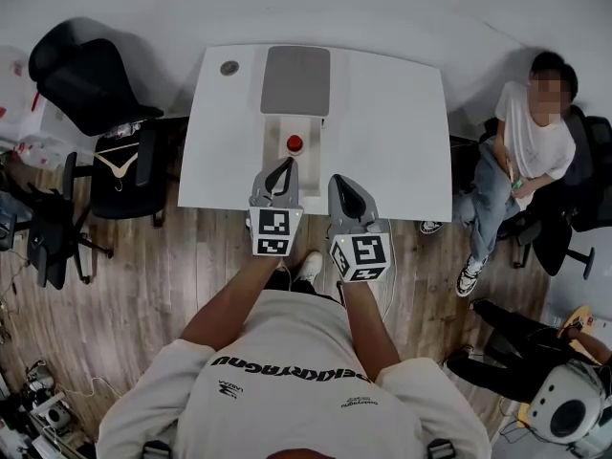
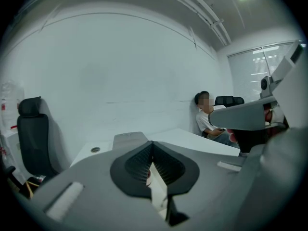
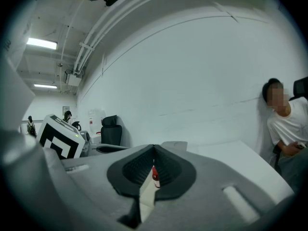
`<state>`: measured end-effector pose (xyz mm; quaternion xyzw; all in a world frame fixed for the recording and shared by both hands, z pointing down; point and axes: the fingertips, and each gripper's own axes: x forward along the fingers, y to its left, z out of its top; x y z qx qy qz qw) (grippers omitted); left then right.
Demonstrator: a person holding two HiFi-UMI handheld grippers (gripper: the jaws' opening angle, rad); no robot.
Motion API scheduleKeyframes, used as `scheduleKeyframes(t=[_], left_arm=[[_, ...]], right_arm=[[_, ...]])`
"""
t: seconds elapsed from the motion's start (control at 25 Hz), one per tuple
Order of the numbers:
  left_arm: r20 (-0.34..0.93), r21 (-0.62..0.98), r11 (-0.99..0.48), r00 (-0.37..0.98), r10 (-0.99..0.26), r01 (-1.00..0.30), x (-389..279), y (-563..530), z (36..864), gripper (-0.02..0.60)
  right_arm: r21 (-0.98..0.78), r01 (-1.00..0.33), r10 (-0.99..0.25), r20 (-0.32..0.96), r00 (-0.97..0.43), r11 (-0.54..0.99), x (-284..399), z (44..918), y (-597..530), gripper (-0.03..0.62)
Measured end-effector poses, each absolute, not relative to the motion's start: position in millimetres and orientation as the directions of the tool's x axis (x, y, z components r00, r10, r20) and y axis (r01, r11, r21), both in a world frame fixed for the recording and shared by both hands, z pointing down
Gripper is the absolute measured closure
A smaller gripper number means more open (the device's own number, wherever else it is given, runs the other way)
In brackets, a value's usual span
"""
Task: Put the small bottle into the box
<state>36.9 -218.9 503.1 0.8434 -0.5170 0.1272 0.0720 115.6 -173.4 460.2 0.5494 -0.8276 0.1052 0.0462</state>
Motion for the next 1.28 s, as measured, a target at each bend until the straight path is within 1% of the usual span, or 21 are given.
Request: scheduleKeyframes(t=[0.28, 0.96, 1.28], left_arm=[[0.290, -0.009, -0.474, 0.451, -0.844, -0.881, 30, -208, 503, 0.592], [0.249, -0.021, -0.497, 0.477, -0.843, -0.867, 24, -198, 474, 0.591], [0.219, 0.008, -0.501, 0.490, -0.844, -0.866, 29, -188, 460, 0.591]], right_arm=[[-0.135, -0.917, -0.900, 0.182, -0.396, 0.376, 111, 456, -170, 0.594], [-0.077, -0.910, -0.901, 0.134, -0.414, 0.407, 102, 438, -171, 0.594], [-0.083, -0.911, -0.905, 0.111, -0.411, 0.403, 106, 431, -168, 0.594]])
